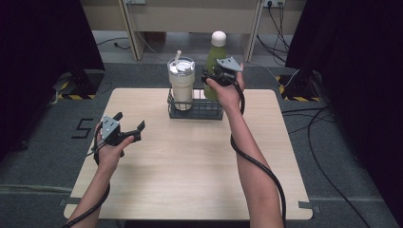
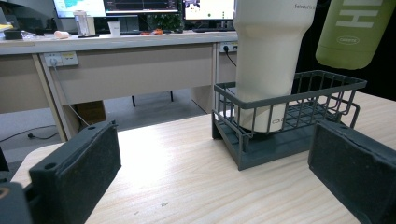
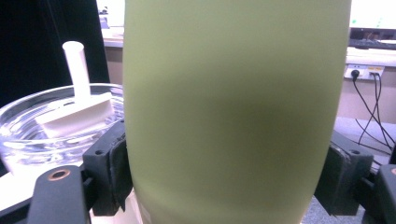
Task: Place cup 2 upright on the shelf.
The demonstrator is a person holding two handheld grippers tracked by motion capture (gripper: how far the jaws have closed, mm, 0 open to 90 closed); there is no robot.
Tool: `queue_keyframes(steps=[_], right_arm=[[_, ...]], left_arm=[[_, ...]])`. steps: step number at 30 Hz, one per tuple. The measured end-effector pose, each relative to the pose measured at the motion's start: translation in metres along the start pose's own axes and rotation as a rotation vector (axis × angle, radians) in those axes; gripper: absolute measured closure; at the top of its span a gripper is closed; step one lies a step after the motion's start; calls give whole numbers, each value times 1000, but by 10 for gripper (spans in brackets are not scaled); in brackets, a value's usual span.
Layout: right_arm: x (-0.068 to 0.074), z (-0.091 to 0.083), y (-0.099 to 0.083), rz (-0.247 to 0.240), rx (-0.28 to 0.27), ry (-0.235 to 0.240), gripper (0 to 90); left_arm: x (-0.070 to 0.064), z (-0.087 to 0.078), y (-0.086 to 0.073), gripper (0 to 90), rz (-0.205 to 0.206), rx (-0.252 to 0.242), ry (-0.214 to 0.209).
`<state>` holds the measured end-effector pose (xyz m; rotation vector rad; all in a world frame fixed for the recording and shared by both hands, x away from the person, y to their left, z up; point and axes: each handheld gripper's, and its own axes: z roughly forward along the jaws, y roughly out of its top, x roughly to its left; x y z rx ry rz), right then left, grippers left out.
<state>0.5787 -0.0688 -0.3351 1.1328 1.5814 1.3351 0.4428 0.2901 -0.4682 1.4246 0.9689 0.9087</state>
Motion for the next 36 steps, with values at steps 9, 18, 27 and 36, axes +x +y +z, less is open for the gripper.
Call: queue_keyframes(steps=[9,18,27,36], right_arm=[[-2,12,-1,8,20,-10,208],[-2,20,-4,20,36,-15,208],[-5,27,-9,27,52,-25,208],[-5,34,-15,26,73,-32,208]], left_arm=[[0,0,0,16,0,1,-3],[1,0,-1,16,-2,1,0],[1,0,-1,17,-3,1,0],[0,0,-1,18,-1,3,-3]])
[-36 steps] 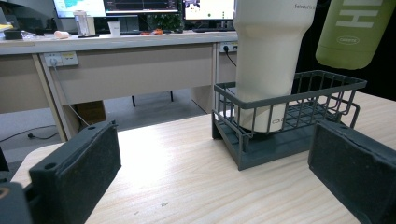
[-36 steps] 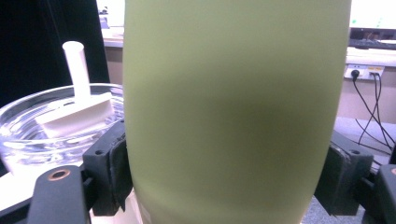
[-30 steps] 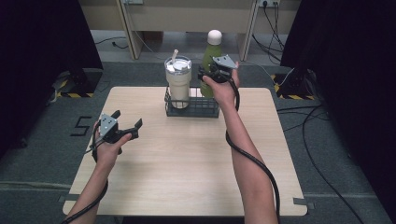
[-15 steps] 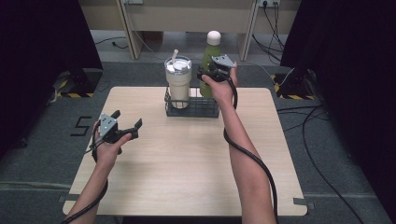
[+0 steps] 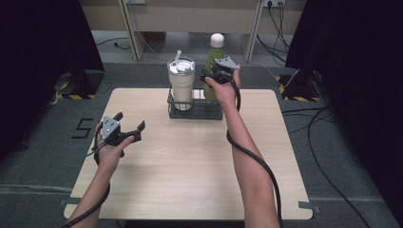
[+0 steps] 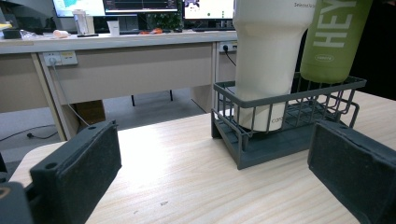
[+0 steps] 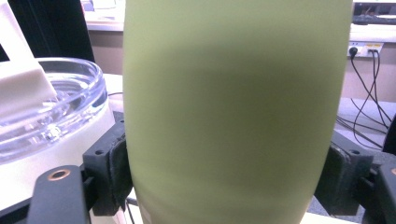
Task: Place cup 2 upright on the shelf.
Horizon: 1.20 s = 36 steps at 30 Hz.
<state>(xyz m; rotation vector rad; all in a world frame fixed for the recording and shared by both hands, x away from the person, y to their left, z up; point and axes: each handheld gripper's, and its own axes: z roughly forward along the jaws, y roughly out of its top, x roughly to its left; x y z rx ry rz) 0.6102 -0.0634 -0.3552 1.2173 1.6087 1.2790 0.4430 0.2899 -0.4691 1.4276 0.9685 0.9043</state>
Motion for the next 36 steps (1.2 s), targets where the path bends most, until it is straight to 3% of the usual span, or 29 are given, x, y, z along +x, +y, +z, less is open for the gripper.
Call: queue_keyframes(steps=[5,18,36], right_arm=[[2,6,-6,-22,17,-7,208],[3,18,-24,-11,68,-17,208],[1,26,-35,2,97,-21,208]], left_arm=[[1,0,0,18,0,1,1],[0,0,-1,18,0,1,-1],[0,1,-2,18,1,4,-2]])
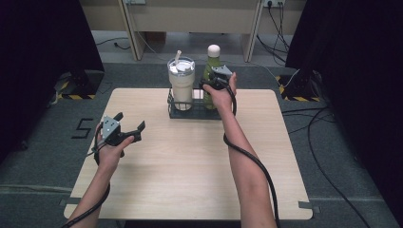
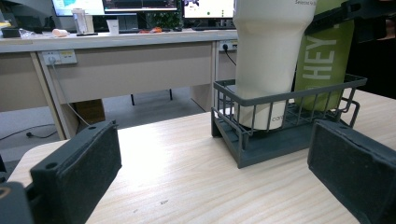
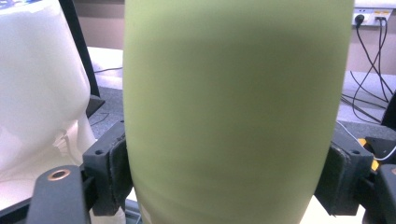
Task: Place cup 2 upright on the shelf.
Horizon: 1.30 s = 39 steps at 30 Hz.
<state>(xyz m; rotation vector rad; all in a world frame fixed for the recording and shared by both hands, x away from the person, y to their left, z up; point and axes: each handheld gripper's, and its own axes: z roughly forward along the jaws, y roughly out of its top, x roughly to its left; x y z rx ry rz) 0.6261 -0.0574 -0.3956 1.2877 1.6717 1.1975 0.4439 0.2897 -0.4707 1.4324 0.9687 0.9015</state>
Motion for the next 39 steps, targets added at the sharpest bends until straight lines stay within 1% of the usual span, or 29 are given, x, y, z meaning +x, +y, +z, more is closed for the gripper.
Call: queue_keyframes(steps=[4,12,15,18,19,20,23,25,30,39], right_arm=[[0,0,-1,-7,-6,4,207],[-1,-1,-3,-4,-15,10,202],[-1,-2,-4,3,-12,19,195],[-1,-3,-6,24,-6,36,171],[-1,-3,-6,22,-6,39,146],[-1,-3,-7,18,-1,45,141],[1,-4,-9,13,-4,49,136],[1,-5,-10,6,5,56,126],[1,-8,-11,0,3,56,118],[-2,-22,-11,-9,-9,58,110]], left_arm=[[0,0,0,19,0,0,-2],[0,0,-1,19,3,4,-1],[-1,1,-1,19,3,5,-2],[-1,1,-1,19,4,5,1],[-1,1,-1,19,4,6,1],[-1,1,-1,19,4,6,1],[-1,1,-1,19,4,6,1],[-1,1,-1,19,4,6,1],[0,1,-1,19,4,6,2],[-1,1,-2,19,5,8,1]])
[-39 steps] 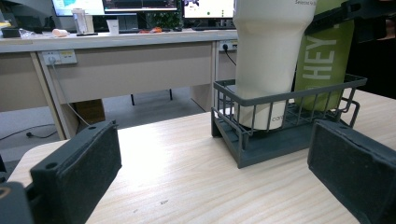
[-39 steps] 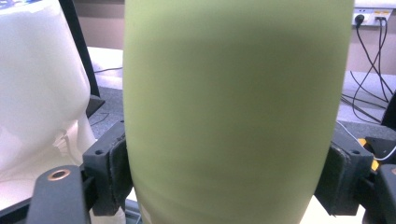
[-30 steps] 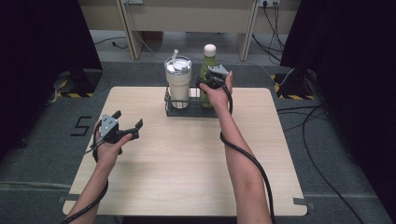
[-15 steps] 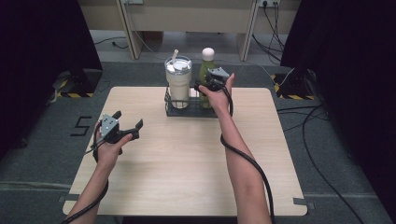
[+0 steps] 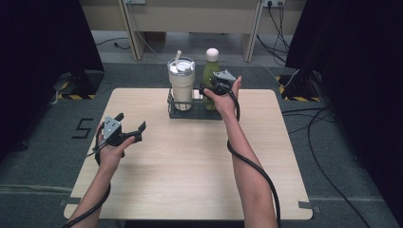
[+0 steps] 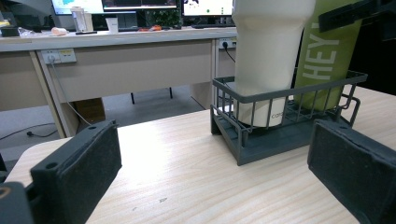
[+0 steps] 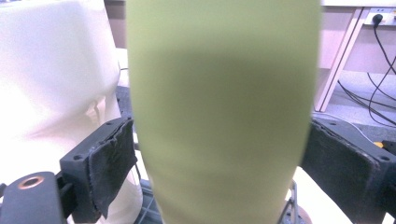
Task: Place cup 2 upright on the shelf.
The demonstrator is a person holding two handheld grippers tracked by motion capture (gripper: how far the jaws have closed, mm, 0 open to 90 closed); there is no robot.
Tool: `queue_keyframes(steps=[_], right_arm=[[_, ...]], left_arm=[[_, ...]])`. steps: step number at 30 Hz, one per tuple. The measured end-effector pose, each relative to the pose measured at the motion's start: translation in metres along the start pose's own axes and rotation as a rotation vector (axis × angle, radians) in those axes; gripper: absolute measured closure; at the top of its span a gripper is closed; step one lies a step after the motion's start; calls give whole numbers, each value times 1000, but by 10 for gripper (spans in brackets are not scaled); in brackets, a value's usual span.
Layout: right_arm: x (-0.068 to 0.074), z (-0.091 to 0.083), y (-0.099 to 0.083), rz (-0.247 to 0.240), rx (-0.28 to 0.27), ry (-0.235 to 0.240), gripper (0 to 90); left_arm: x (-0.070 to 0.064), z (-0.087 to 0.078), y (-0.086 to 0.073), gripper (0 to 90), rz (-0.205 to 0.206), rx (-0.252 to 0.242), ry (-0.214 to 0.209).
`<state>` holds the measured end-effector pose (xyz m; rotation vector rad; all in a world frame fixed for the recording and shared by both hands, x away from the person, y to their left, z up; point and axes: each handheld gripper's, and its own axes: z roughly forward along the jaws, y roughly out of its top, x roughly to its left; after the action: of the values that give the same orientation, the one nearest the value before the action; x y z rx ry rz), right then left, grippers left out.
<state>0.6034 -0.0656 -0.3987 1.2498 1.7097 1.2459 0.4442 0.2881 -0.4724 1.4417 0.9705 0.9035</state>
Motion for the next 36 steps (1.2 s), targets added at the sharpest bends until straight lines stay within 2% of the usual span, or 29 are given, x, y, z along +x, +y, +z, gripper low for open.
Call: queue_keyframes(steps=[12,29,36], right_arm=[[-6,-23,-3,-11,-19,2,112],[-10,-49,-19,-28,-20,6,133],[-15,-63,-26,-13,-17,4,143]], left_arm=[[0,1,-1,19,5,5,3],[-1,0,-1,19,7,11,5],[-2,0,-2,19,7,14,7]])
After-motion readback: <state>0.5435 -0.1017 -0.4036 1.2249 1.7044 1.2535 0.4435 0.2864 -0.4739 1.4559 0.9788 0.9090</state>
